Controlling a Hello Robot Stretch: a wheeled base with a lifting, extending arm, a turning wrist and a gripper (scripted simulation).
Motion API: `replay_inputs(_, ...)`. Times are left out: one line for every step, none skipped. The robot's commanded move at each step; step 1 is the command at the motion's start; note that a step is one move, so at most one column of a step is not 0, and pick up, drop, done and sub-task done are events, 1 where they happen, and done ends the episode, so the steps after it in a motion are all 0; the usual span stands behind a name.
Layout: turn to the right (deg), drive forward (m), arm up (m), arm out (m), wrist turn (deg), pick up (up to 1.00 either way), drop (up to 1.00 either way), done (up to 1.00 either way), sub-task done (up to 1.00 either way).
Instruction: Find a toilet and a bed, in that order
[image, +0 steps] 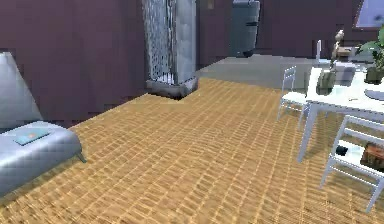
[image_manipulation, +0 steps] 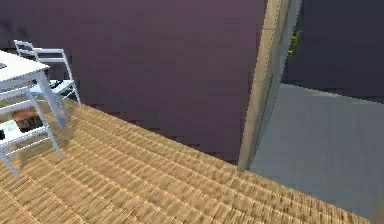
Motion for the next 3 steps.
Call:
replay_inputs(45.0,0.0,0.0,0.0,0.0,0.0,0.0,0.0,0.0)
replay_inputs(45.0,0.0,0.0,0.0,0.0,0.0,0.0,0.0,0.0)
replay_inputs(39.0,0.0,0.0,0.0,0.0,0.0,0.0,0.0,0.0)
